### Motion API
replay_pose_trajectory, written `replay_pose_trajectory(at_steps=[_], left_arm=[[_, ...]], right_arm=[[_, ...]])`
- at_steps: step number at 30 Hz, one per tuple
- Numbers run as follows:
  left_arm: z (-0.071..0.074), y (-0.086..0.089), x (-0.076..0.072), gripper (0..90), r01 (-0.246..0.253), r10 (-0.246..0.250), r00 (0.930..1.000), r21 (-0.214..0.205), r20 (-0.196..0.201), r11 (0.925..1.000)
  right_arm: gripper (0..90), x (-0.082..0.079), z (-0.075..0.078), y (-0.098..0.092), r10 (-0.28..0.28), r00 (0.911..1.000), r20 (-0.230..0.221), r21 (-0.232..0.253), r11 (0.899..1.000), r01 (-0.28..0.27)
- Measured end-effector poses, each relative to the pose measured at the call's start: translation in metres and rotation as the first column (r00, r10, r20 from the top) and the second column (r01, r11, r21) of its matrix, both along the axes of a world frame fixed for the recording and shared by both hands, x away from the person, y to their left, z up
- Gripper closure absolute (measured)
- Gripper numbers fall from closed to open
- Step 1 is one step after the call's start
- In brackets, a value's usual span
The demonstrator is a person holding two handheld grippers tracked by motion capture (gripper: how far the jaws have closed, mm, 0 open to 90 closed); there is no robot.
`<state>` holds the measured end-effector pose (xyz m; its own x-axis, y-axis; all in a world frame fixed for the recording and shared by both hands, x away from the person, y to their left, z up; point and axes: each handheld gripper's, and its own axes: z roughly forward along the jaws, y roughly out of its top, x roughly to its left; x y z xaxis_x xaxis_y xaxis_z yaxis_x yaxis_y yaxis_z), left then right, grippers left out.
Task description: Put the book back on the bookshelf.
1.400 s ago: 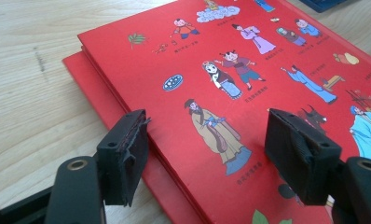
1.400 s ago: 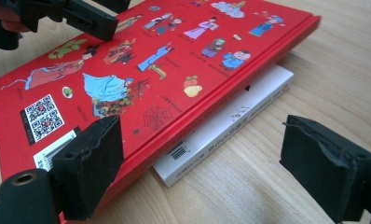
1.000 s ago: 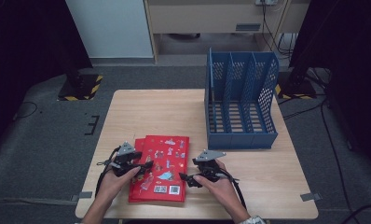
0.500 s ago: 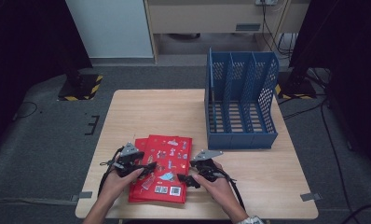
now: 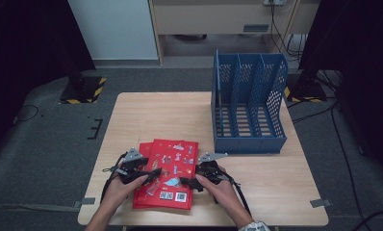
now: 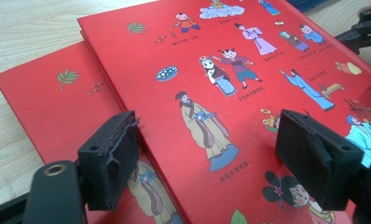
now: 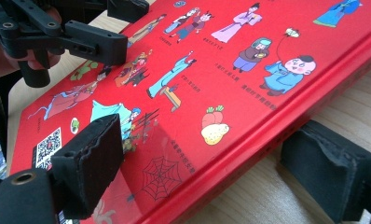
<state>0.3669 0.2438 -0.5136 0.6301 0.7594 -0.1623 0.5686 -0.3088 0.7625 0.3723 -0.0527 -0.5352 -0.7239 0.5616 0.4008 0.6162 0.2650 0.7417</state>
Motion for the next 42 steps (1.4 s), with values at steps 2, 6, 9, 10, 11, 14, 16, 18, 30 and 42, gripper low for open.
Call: replay_pose_trajectory(at_steps=[2, 6, 9, 10, 11, 14, 16, 18, 30, 42], left_arm=[[0.000, 0.000, 0.000, 20.1, 0.000, 0.000, 1.0000, 0.000, 0.001, 1.0000], [0.000, 0.000, 0.000, 20.1, 0.000, 0.000, 1.0000, -0.002, 0.004, 1.0000], [-0.001, 0.000, 0.000, 20.0, 0.000, 0.000, 1.0000, -0.002, 0.004, 1.0000], [-0.001, 0.000, 0.000, 20.0, 0.000, 0.000, 1.0000, -0.002, 0.004, 1.0000], [0.000, 0.000, 0.000, 20.0, 0.001, -0.001, 1.0000, -0.001, 0.003, 1.0000], [0.000, 0.000, 0.000, 19.9, 0.002, -0.002, 1.0000, -0.001, 0.003, 1.0000], [0.000, 0.000, 0.000, 19.8, 0.003, -0.003, 1.0000, 0.000, 0.003, 1.0000], [0.000, 0.000, 0.000, 19.9, 0.004, -0.004, 1.0000, -0.002, 0.002, 1.0000], [0.002, 0.004, -0.001, 20.1, 0.002, -0.002, 1.0000, -0.041, -0.001, 0.9992], [0.002, 0.007, 0.000, 19.9, -0.015, 0.014, 0.9998, -0.076, -0.014, 0.9970]], right_arm=[[13.4, 0.000, -0.001, 0.000, 0.000, 1.0000, -0.004, 0.011, 1.000, 0.000], [12.8, 0.002, -0.005, 0.002, 0.005, 0.9999, -0.015, 0.037, 0.999, -0.005], [10.8, 0.003, -0.007, 0.004, 0.008, 0.9997, -0.023, 0.045, 0.999, -0.007], [10.1, 0.003, -0.007, 0.004, 0.008, 0.9997, -0.025, 0.043, 0.999, -0.007], [10.0, 0.003, -0.007, 0.005, 0.007, 0.9998, -0.019, 0.039, 0.999, -0.006], [10.0, 0.003, -0.006, 0.007, 0.004, 0.9999, -0.016, 0.034, 0.999, -0.003], [10.1, 0.003, -0.004, 0.008, 0.001, 0.9998, -0.021, 0.023, 1.000, -0.001], [10.5, 0.004, -0.003, 0.008, 0.002, 0.9998, -0.020, 0.013, 1.000, -0.002], [14.0, 0.002, 0.013, 0.010, -0.026, 0.9985, 0.048, 0.004, 1.000, 0.025], [19.9, 0.009, 0.022, 0.012, -0.042, 0.9974, 0.058, 0.020, 0.999, 0.041]])
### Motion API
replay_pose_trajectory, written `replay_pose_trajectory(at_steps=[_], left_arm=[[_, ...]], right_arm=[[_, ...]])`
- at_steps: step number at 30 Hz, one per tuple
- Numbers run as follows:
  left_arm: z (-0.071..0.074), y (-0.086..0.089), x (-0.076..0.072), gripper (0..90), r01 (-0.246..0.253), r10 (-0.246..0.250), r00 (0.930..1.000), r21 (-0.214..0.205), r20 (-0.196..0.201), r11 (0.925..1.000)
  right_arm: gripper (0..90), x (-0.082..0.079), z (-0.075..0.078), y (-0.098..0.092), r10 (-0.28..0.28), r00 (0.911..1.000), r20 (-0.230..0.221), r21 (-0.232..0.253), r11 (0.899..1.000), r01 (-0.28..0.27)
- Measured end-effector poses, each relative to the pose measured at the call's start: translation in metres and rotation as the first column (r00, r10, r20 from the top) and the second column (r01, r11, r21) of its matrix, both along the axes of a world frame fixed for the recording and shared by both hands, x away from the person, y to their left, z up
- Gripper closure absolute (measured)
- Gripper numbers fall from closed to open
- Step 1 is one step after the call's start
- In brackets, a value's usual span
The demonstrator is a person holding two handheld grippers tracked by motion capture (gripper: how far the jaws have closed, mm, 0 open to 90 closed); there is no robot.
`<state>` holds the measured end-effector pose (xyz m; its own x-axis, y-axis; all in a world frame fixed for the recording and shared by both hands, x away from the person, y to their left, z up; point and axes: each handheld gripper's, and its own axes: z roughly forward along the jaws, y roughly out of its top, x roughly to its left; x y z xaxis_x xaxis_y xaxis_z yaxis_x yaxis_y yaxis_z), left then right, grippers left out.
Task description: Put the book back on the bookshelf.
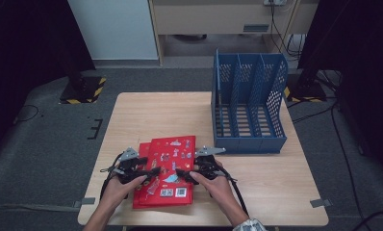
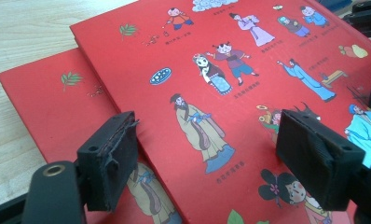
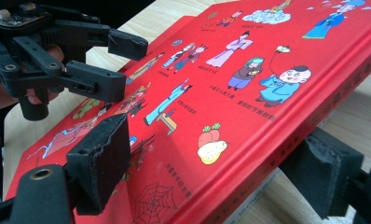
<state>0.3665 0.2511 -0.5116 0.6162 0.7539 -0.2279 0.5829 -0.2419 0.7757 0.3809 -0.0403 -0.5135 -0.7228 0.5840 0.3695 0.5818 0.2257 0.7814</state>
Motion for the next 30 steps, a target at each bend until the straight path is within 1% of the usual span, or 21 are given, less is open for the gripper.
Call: replay_pose_trajectory(at_steps=[3, 5, 7, 10, 13, 14, 15, 20, 27, 30], left_arm=[[0.000, 0.001, 0.000, 19.9, -0.001, 0.001, 1.0000, -0.007, -0.001, 1.0000], [0.000, 0.001, 0.000, 19.9, 0.001, -0.001, 1.0000, -0.013, -0.003, 0.9999], [0.000, 0.001, 0.000, 19.6, 0.001, -0.001, 1.0000, -0.020, -0.005, 0.9998], [0.000, 0.002, 0.001, 18.8, -0.001, 0.000, 0.9999, -0.038, -0.012, 0.9993], [0.000, 0.003, 0.001, 18.8, -0.001, 0.000, 0.9999, -0.047, -0.013, 0.9989], [0.000, 0.004, 0.001, 18.7, 0.000, 0.000, 0.9999, -0.048, -0.013, 0.9989], [0.000, 0.004, 0.001, 18.7, 0.000, 0.000, 0.9999, -0.049, -0.012, 0.9988], [0.000, 0.003, 0.001, 18.6, -0.001, 0.001, 1.0000, -0.046, -0.009, 0.9989], [0.000, 0.000, 0.001, 17.2, -0.003, 0.003, 1.0000, -0.033, 0.002, 0.9995], [-0.001, -0.001, 0.001, 16.1, -0.006, 0.006, 1.0000, -0.028, 0.007, 0.9996]], right_arm=[[19.9, 0.002, 0.001, 0.000, 0.003, 0.9999, -0.015, 0.010, 1.000, -0.003], [19.8, 0.002, 0.003, 0.002, 0.005, 0.9998, -0.018, 0.008, 1.000, -0.005], [19.6, 0.004, 0.004, 0.003, 0.018, 0.9992, -0.035, -0.001, 1.000, -0.018], [19.1, 0.005, 0.007, 0.007, 0.026, 0.9993, -0.027, -0.002, 1.000, -0.026], [18.2, 0.007, 0.010, 0.009, 0.047, 0.9984, -0.031, 0.016, 0.999, -0.047], [18.1, 0.007, 0.011, 0.009, 0.049, 0.9981, -0.036, 0.014, 0.999, -0.049], [17.9, 0.008, 0.012, 0.010, 0.054, 0.9980, -0.034, 0.008, 0.999, -0.053], [16.6, 0.009, 0.014, 0.011, 0.070, 0.9963, -0.050, -0.007, 0.997, -0.071], [15.7, 0.010, 0.009, 0.012, 0.089, 0.9943, -0.058, -0.045, 0.995, -0.092], [15.7, 0.011, 0.007, 0.011, 0.092, 0.9938, -0.062, -0.037, 0.995, -0.095]])
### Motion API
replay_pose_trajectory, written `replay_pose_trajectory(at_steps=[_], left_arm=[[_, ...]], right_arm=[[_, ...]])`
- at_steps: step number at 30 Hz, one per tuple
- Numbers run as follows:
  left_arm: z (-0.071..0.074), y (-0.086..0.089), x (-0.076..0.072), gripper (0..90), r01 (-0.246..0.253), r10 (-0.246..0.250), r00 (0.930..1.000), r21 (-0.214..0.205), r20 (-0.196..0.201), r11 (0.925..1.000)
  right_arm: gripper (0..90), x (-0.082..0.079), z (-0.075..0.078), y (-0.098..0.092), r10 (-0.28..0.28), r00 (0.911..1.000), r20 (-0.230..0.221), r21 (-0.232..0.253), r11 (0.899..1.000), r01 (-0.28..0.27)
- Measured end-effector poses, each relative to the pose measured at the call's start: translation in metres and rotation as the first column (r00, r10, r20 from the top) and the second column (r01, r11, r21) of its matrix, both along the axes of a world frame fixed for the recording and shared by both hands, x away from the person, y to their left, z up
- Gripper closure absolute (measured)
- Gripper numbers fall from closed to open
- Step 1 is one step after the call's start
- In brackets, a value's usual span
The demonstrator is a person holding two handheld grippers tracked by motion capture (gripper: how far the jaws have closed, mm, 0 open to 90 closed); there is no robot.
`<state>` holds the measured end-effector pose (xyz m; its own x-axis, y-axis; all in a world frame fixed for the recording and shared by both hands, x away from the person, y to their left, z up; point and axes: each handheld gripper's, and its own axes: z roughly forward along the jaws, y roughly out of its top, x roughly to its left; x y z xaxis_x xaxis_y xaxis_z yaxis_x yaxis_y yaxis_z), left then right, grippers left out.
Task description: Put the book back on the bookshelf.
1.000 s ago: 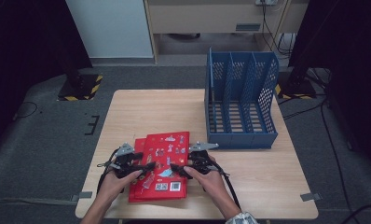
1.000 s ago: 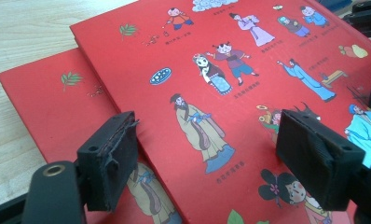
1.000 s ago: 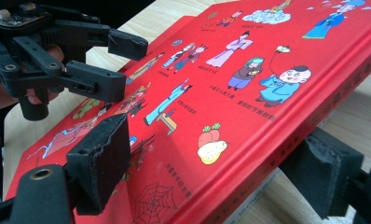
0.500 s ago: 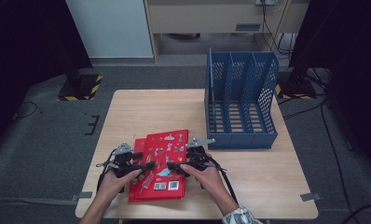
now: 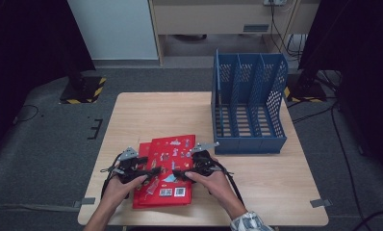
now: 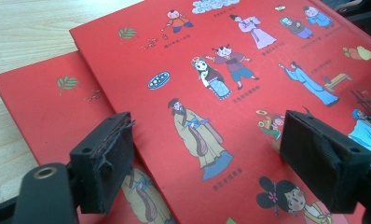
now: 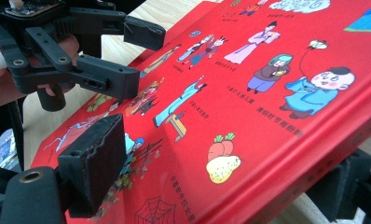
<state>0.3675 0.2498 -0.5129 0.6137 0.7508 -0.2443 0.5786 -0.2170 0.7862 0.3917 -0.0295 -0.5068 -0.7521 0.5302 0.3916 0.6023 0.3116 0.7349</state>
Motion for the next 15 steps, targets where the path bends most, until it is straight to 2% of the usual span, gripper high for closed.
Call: replay_pose_trajectory(at_steps=[2, 7, 11, 15], left_arm=[[0.000, -0.001, 0.000, 15.5, -0.003, 0.003, 1.0000, 0.005, 0.005, 1.0000], [-0.001, -0.004, -0.001, 14.7, -0.008, 0.007, 0.9997, 0.030, 0.022, 0.9995], [-0.002, -0.005, -0.001, 14.2, -0.008, 0.007, 0.9996, 0.038, 0.029, 0.9992], [-0.002, -0.004, 0.000, 13.6, -0.006, 0.005, 0.9996, 0.037, 0.029, 0.9993]], right_arm=[[15.5, 0.001, -0.002, -0.001, 0.000, 1.0000, -0.003, 0.002, 1.000, 0.000], [11.6, 0.004, -0.008, 0.003, -0.004, 0.9989, -0.046, -0.012, 1.000, 0.004], [10.5, 0.004, -0.012, 0.010, -0.017, 0.9989, -0.043, -0.014, 1.000, 0.017], [13.5, 0.004, -0.014, 0.009, -0.029, 0.9989, -0.036, 0.000, 1.000, 0.029]])
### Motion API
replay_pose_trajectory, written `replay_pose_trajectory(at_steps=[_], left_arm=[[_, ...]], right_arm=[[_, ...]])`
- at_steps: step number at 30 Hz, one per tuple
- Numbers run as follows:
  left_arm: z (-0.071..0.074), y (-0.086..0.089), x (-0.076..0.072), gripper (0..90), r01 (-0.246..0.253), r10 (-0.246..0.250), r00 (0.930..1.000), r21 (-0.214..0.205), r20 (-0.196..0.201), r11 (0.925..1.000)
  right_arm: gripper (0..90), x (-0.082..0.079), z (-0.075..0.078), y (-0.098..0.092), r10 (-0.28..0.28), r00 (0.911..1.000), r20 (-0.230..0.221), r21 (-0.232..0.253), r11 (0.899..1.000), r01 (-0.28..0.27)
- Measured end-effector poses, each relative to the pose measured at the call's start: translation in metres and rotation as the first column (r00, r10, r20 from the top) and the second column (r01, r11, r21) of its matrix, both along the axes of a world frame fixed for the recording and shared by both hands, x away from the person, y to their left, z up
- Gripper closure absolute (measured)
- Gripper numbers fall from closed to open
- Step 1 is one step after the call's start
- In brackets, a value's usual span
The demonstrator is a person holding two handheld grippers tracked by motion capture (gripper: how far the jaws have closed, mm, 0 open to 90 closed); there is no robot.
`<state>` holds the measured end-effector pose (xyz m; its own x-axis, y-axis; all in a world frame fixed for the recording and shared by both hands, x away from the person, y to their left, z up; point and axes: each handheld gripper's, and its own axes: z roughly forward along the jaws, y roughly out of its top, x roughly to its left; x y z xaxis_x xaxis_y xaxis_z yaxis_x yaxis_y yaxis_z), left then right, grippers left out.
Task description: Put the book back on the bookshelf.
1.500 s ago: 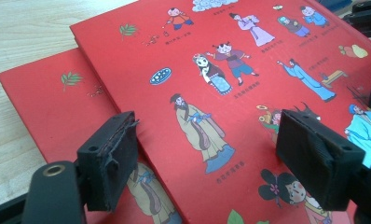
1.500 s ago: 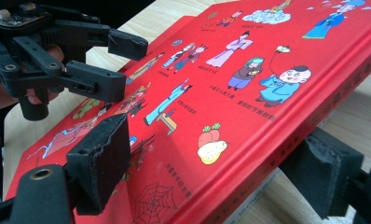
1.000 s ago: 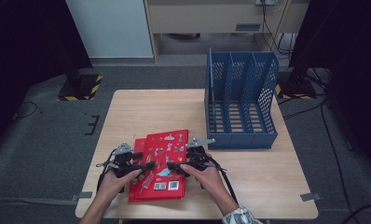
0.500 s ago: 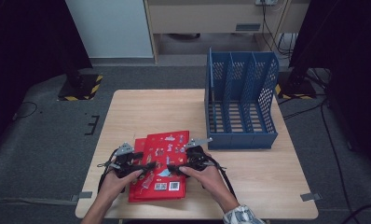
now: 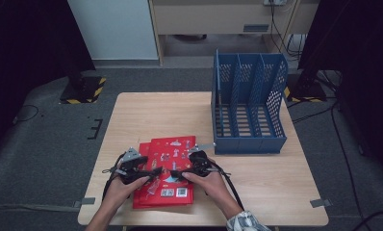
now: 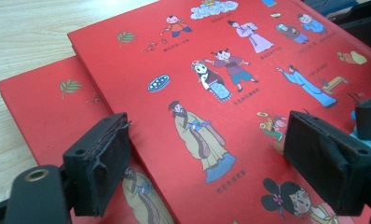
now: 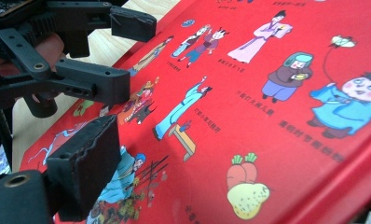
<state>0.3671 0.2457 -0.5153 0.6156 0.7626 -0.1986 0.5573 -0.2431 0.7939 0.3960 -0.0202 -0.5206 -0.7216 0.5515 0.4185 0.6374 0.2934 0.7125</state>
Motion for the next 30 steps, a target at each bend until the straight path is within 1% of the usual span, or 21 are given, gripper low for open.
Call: replay_pose_trajectory(at_steps=[2, 3, 4, 6, 7, 10, 12, 14, 19, 20, 26, 30], left_arm=[[-0.001, 0.001, 0.001, 12.7, -0.015, 0.015, 0.9998, -0.019, -0.013, 0.9997], [-0.001, 0.002, 0.001, 11.2, -0.018, 0.017, 0.9997, -0.019, -0.019, 0.9997], [-0.002, 0.002, 0.002, 10.1, -0.022, 0.022, 0.9995, -0.022, -0.022, 0.9995], [-0.002, 0.003, 0.002, 8.4, -0.026, 0.026, 0.9993, -0.022, -0.029, 0.9994], [-0.003, 0.003, 0.003, 7.7, -0.031, 0.030, 0.9989, -0.031, -0.036, 0.9990], [-0.003, 0.004, 0.003, 7.5, -0.028, 0.026, 0.9988, -0.038, -0.041, 0.9989], [-0.003, 0.004, 0.003, 7.5, -0.025, 0.023, 0.9989, -0.039, -0.040, 0.9989], [-0.003, 0.004, 0.003, 7.5, -0.011, 0.009, 0.9993, -0.047, -0.037, 0.9988], [-0.001, 0.004, 0.002, 5.0, -0.005, 0.004, 0.9997, -0.038, -0.023, 0.9993], [-0.001, 0.003, 0.002, 4.6, -0.010, 0.009, 0.9997, -0.045, -0.023, 0.9990], [0.000, 0.004, 0.002, 2.5, -0.009, 0.008, 0.9999, -0.040, -0.013, 0.9992], [0.000, 0.006, 0.002, 1.8, -0.007, 0.006, 0.9999, -0.057, -0.016, 0.9983]], right_arm=[[17.3, 0.000, 0.000, -0.002, -0.013, 0.9999, 0.011, 0.022, 1.000, 0.013], [19.1, 0.000, 0.000, -0.004, -0.020, 0.9996, 0.020, 0.029, 0.999, 0.019], [20.1, 0.000, 0.001, -0.005, -0.025, 0.9995, 0.018, 0.037, 0.999, 0.025], [20.7, 0.000, 0.000, -0.005, -0.025, 0.9995, 0.021, 0.040, 0.999, 0.024], [21.5, 0.000, 0.000, -0.005, -0.027, 0.9994, 0.022, 0.041, 0.999, 0.026], [24.6, 0.000, 0.001, -0.006, -0.036, 0.9990, 0.027, 0.050, 0.998, 0.035], [27.1, 0.000, 0.002, -0.007, -0.041, 0.9987, 0.030, 0.059, 0.998, 0.039], [29.5, 0.000, 0.003, -0.008, -0.045, 0.9985, 0.032, 0.065, 0.997, 0.042], [35.7, 0.000, 0.006, -0.010, -0.055, 0.9975, 0.045, 0.089, 0.995, 0.051], [36.7, 0.000, 0.007, -0.010, -0.056, 0.9971, 0.051, 0.094, 0.994, 0.051], [38.7, -0.001, 0.009, -0.011, -0.052, 0.9969, 0.059, 0.100, 0.994, 0.046], [42.3, -0.001, 0.011, -0.012, -0.051, 0.9972, 0.055, 0.120, 0.992, 0.045]])
